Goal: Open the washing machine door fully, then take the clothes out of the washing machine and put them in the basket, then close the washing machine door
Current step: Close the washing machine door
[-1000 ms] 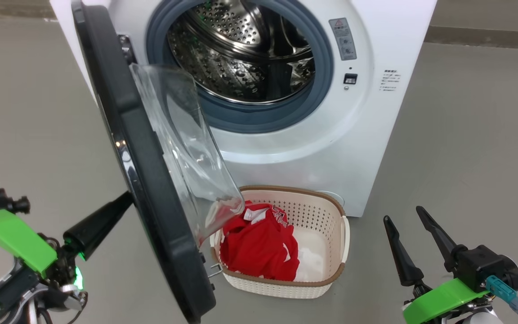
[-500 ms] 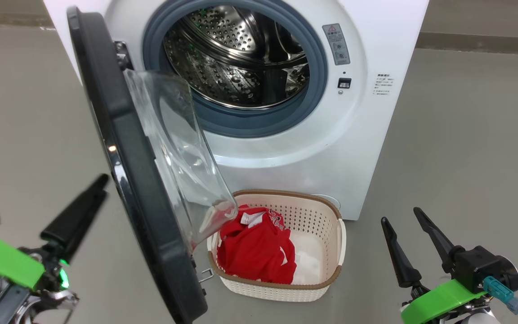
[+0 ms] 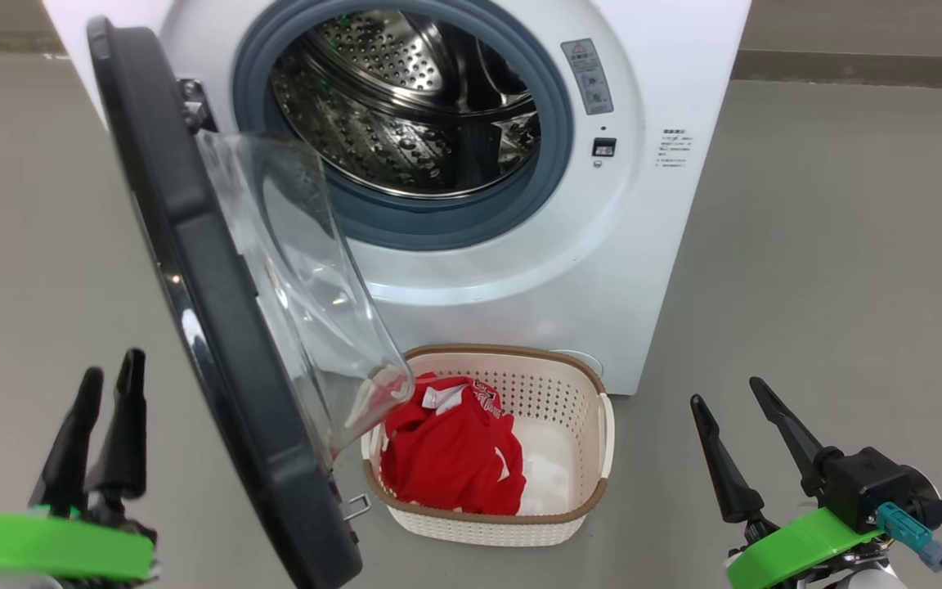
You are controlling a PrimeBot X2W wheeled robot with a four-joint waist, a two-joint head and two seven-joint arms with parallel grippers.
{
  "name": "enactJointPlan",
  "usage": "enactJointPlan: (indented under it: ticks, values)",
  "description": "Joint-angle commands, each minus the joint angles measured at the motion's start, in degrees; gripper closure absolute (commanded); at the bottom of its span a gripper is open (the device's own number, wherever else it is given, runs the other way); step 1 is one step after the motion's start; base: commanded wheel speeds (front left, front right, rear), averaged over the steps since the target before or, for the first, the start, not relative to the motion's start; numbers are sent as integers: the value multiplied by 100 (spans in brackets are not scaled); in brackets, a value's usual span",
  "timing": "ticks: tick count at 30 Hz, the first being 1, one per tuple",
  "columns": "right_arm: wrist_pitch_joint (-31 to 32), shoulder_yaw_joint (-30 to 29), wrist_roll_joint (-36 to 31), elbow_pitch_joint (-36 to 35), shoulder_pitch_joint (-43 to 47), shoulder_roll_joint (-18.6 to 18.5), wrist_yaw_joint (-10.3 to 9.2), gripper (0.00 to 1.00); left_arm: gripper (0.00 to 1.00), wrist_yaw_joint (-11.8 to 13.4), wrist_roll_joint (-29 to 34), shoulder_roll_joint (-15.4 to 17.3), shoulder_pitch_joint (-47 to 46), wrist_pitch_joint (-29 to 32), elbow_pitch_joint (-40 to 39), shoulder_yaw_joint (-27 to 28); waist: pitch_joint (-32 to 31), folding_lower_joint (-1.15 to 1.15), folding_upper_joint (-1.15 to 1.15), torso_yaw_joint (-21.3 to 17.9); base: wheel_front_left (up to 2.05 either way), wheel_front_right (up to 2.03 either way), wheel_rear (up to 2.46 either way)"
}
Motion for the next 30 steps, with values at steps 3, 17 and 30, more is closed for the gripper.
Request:
enactJointPlan:
  ticks: [3,17,30]
  values:
    - [-37,121,0,-137,-180,-3,36,0,0,-38,531,429,125,-882,-55,-81,15,0,0,-76,0,0,0]
    - [-37,70,6,-144,-161,58,36,0,0,-19,2423,422,546,-2298,857,-162,15,0,0,-246,0,0,0]
    - [-37,82,23,-140,-199,104,36,0,0,-34,3603,113,726,-2300,871,262,18,0,0,-315,0,0,0]
